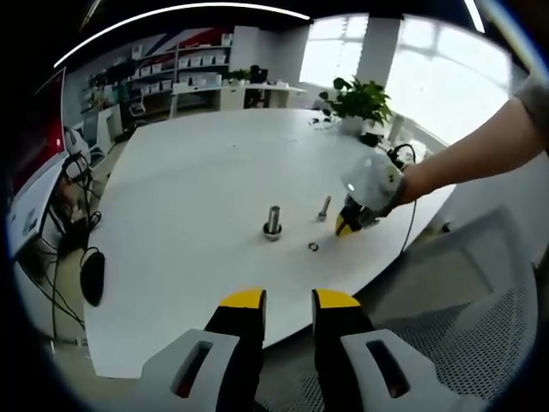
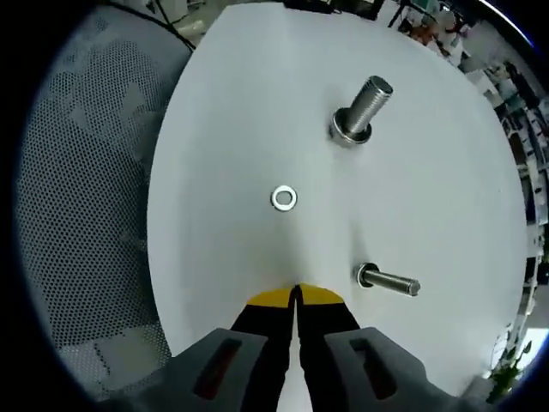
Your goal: Place the washer onto the threaded stud by aligning its center hole with the stud, sliding it down to the base, and recovering from edge contact or off-axis alignment until the washer reaches the visible bottom stop.
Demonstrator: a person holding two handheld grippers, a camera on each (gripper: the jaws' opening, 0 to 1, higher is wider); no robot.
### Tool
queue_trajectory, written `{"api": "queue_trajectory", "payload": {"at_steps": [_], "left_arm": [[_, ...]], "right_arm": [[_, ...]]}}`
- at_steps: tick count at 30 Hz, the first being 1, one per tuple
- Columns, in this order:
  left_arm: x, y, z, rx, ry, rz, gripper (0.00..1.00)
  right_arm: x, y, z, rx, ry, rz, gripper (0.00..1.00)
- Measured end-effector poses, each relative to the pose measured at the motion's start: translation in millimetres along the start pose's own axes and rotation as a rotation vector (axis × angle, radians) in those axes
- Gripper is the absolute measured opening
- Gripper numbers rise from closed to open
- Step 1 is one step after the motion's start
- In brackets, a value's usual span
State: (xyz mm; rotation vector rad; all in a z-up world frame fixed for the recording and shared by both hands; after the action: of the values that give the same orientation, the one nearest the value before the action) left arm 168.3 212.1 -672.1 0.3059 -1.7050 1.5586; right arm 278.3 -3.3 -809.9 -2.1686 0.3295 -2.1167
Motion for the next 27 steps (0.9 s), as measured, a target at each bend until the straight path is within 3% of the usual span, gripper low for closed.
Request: {"api": "queue_trajectory", "payload": {"at_steps": [4,5,7,9,15,27], "left_arm": [[0,-0.1,-0.5,0.001,-0.002,0.0,0.19],[0,-0.1,-0.7,0.001,-0.003,0.0,0.19],[0,0.1,-0.8,0.0,-0.003,-0.001,0.19],[0,0.2,-0.9,0.0,-0.004,-0.002,0.19],[0,-0.1,-2.0,0.005,-0.009,0.0,0.19],[1,-0.8,-3.2,0.01,-0.016,0.008,0.19]], "right_arm": [[-1,1.0,4,-0.104,-0.039,0.055,0.04],[-1,-0.7,3,-0.179,-0.066,0.074,0.06],[-2,-9.4,5,-0.252,-0.07,0.127,0.16],[-2,-21.5,7,-0.204,-0.043,0.164,0.24],[-8,-55.6,-4,-0.119,-0.06,0.193,0.24],[-18,-76.4,-10,-0.091,-0.098,0.217,0.24]]}}
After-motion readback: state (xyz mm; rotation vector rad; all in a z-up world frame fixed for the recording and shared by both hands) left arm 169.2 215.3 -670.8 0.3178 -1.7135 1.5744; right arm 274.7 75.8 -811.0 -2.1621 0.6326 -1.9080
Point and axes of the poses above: the point that each gripper's makers call its tool centre point, and the gripper's own axes: x roughly backward along the fingers, z roughly to its right, y roughly out of its underside, the point moved 3 cm from there along x, roughly backward along the fingers, and after that the axes turned 8 degrees about -y, right-handed, at the moved point
